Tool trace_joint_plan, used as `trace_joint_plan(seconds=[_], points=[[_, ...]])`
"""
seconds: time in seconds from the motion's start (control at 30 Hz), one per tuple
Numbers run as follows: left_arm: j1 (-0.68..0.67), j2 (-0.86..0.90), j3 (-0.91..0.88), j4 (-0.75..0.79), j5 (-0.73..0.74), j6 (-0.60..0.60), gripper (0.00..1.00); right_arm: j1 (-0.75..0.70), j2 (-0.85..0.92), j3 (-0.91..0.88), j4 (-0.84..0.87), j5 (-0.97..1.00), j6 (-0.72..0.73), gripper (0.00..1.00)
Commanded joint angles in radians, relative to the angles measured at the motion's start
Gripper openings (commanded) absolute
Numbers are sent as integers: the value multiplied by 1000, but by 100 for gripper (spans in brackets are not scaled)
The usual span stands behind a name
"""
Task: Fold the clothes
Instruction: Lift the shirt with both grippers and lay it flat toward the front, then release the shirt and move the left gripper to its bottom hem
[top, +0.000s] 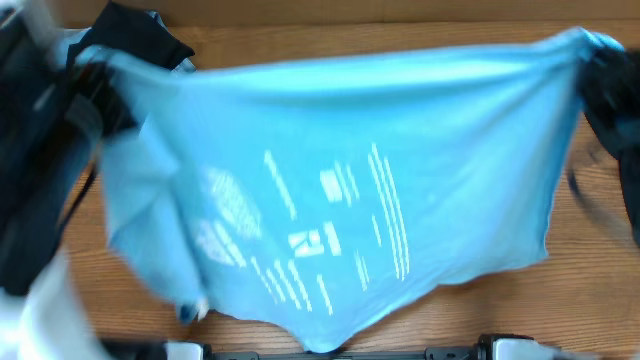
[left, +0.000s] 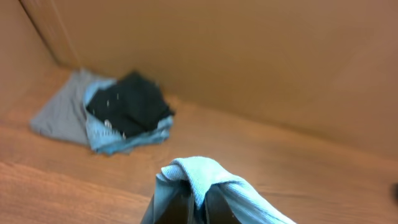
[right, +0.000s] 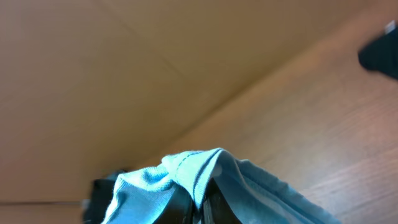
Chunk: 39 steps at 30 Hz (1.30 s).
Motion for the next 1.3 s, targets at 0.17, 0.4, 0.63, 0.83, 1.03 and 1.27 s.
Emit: trace_joint_plan(seconds=[0.17,0.4,0.63,0.83,1.03,1.27], points=[[-6,486,-17,131,-63,25,4,1,407,-3,74,60,11,4],[-6,786,-17,207,-47,36,31,-1,664,-4,142,134,-1,23],[-6,856,-16,171,11,74,100,-11,734,-4,101,137,-4,100],[-6,789,-16,58,45,72,100,-11,715,5,19,135,-4,100],[-6,652,-16,-64,172,72,100,-11,672,5,-82,87,-4,100],[-8,453,-16,-146,251,71,100,-11,530,6,-172,76,-4,100]])
